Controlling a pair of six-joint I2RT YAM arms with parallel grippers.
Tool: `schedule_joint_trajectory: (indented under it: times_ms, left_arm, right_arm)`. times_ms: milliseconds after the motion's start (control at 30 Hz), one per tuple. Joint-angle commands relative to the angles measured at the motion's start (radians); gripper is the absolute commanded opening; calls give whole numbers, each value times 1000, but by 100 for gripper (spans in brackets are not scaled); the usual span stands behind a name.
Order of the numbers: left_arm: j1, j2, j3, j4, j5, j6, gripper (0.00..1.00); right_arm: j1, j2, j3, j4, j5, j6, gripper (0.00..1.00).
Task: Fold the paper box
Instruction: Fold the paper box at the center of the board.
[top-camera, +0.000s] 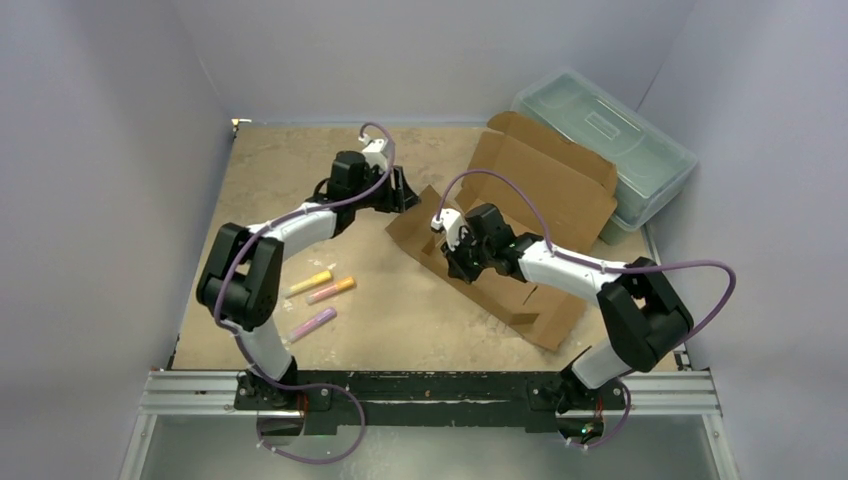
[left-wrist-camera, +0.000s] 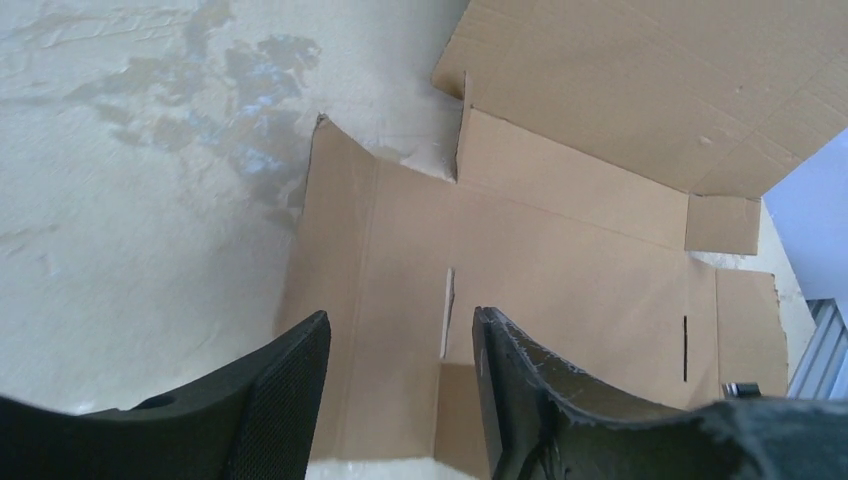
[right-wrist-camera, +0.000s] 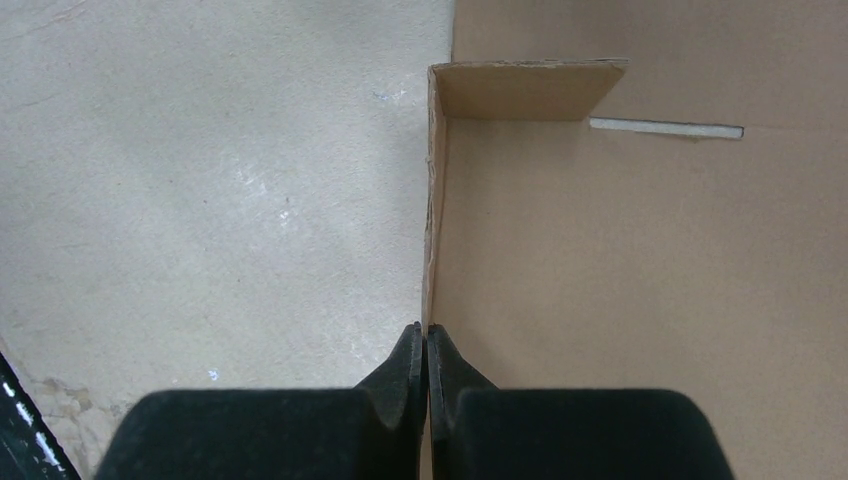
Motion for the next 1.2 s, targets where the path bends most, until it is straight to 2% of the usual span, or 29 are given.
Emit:
schedule_joint_trajectory:
  times_ms: [0, 100, 233, 300, 400, 567, 700, 833, 1067, 1167]
  left_arm:
    - [28, -146, -101, 83, -73, -10, 56]
    - [33, -249, -222, 80, -199, -22, 66]
    - [39, -323, -373, 111, -234, -94, 81]
    - [49, -316, -417, 118, -211, -151, 82]
    - [51, -281, -497, 253, -153, -230, 82]
    - [51, -190, -495, 345, -143, -279, 81]
    - [53, -128, -451, 373, -155, -291, 78]
    - [53, -59, -402, 422, -114, -305, 70]
    - [71, 28, -424, 641, 10, -381, 59]
    - [94, 87, -429, 793, 112, -442, 40]
  right_arm:
    - [-13, -2, 35, -19, -18, -14, 0]
    - [-15, 1, 35, -20, -20, -13, 0]
    - [-18, 10, 41, -24, -26, -12, 0]
    - [-20, 11, 43, -26, -27, -13, 0]
    - [-27, 9, 41, -25, -36, -12, 0]
    - [-51, 8, 44, -33, -71, -11, 0]
    - [-56, 13, 47, -36, -82, -12, 0]
    - [-59, 17, 48, -39, -83, -13, 0]
    - [-61, 17, 50, -40, -86, -12, 0]
    - [-62, 17, 50, -39, -85, -13, 0]
